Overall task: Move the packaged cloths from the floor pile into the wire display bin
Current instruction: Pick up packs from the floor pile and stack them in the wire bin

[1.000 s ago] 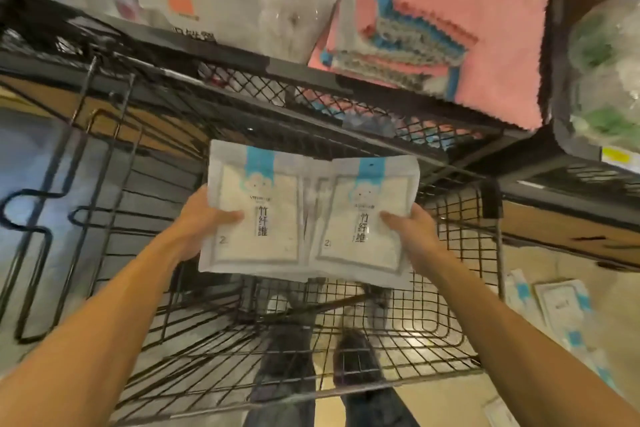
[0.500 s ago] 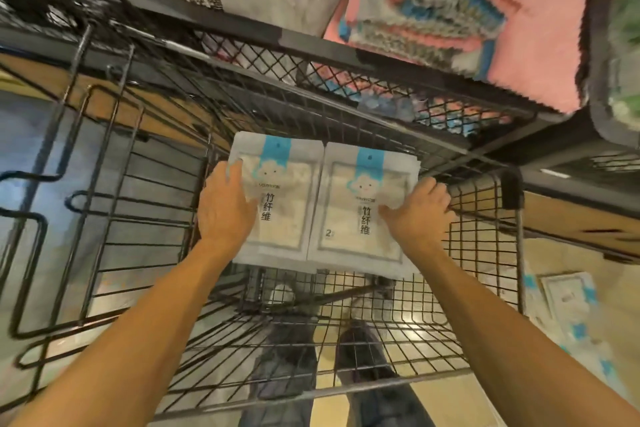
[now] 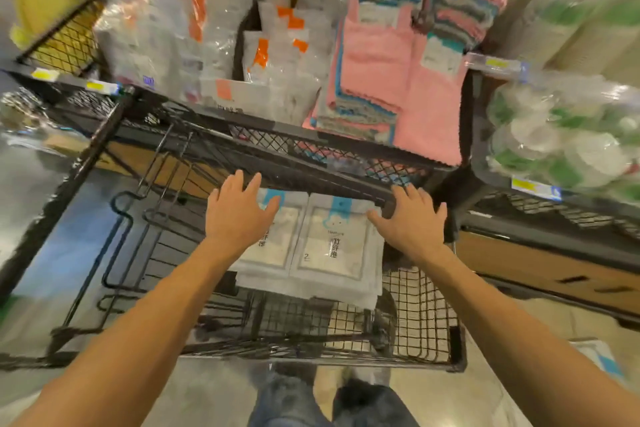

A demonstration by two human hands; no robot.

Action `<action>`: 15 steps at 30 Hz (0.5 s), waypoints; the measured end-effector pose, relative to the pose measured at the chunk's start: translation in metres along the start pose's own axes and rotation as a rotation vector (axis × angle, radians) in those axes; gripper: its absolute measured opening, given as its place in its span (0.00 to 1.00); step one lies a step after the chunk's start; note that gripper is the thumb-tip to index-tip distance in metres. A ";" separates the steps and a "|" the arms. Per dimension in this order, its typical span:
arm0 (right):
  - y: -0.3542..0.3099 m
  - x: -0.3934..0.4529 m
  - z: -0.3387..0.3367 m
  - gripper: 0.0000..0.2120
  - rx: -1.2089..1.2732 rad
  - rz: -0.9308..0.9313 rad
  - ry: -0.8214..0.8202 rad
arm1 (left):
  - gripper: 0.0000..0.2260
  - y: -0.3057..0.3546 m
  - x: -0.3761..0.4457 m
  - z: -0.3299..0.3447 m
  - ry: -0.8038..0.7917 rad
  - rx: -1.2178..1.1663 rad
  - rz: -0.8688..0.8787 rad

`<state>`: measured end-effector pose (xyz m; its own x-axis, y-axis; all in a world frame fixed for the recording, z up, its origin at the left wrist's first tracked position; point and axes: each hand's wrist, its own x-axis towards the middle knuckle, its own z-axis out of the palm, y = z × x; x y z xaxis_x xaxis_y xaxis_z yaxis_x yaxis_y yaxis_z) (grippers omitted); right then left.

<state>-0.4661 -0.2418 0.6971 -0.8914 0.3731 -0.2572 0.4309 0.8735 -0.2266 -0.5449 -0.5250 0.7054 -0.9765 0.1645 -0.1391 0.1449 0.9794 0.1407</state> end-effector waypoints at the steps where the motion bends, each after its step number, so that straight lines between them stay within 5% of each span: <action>1: 0.004 -0.006 -0.014 0.38 0.001 -0.005 0.011 | 0.32 0.009 -0.005 -0.013 0.009 0.008 0.014; 8: 0.056 -0.056 -0.096 0.38 0.065 0.075 0.138 | 0.32 0.078 -0.024 -0.087 0.083 0.040 0.186; 15: 0.119 -0.161 -0.132 0.38 0.196 0.431 0.330 | 0.31 0.168 -0.028 -0.116 0.144 -0.067 0.571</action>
<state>-0.2892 -0.1565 0.8352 -0.6121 0.7880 -0.0652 0.7551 0.5581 -0.3440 -0.5117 -0.3782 0.8468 -0.7593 0.6414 0.1103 0.6482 0.7301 0.2164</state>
